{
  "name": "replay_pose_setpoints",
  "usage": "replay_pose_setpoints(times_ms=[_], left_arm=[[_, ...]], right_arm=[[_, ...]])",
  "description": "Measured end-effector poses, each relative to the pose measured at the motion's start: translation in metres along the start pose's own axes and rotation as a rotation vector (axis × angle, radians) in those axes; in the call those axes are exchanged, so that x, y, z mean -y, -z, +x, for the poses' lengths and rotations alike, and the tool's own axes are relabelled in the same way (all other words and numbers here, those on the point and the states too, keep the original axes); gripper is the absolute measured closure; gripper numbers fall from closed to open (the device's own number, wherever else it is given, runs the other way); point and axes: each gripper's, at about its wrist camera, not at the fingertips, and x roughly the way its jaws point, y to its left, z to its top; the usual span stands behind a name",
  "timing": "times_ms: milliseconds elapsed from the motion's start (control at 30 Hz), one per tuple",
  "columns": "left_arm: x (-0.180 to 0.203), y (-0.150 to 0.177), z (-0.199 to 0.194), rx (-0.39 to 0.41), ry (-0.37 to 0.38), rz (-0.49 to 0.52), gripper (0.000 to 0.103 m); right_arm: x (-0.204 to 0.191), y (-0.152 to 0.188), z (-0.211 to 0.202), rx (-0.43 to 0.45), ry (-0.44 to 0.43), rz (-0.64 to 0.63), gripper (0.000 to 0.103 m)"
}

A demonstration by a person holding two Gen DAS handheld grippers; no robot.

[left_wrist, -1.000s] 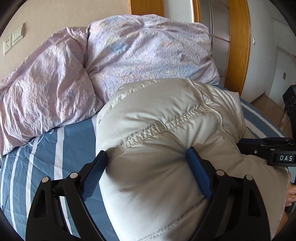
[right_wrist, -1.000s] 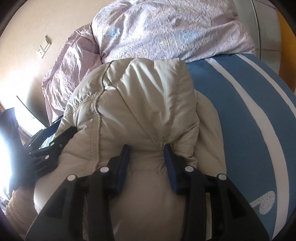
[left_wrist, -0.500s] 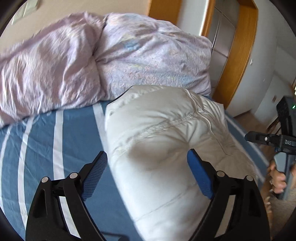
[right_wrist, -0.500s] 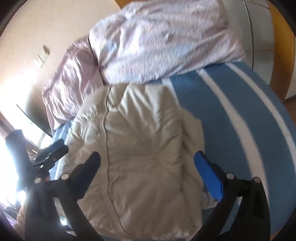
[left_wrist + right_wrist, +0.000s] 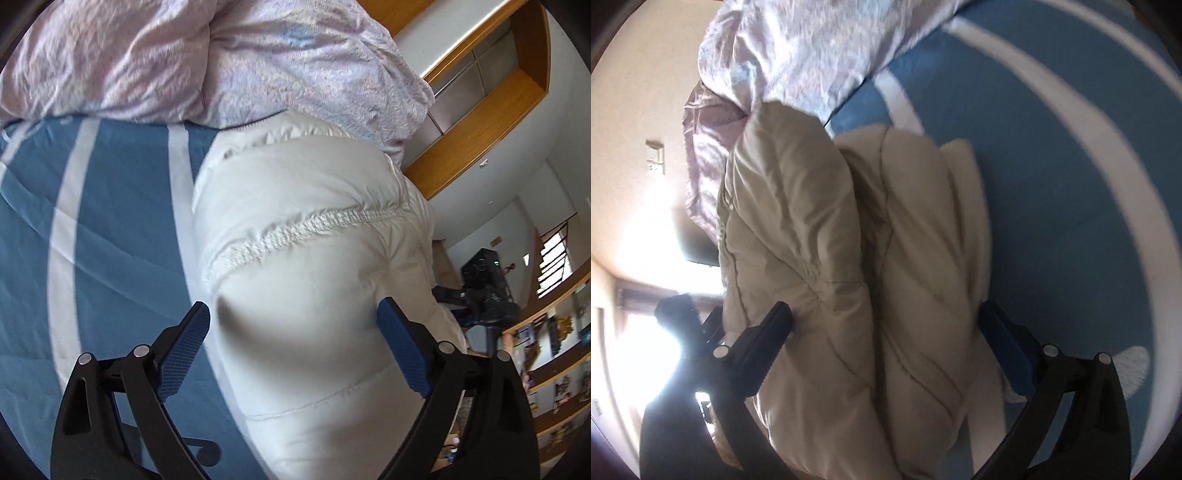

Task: Fold large clothes
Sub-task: 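Grasp the jacket bundle side with the right gripper and roll it over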

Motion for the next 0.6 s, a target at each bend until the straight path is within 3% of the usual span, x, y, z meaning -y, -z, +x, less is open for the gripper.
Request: replay_pose_setpoints(times_ms=[233,600], left_arm=[[-0.012,0.002,0.016,-0.033,0.073,-0.066,0.001],[-0.028,0.009,0.021,-0.043,0.154,-0.127,0.001]], right_arm=[[0.0,-0.009,0.017,-0.068,-0.029,-0.019,0.002],[-0.014,-0.03,0.05,-0.14,-0.134,-0.114,0.002]])
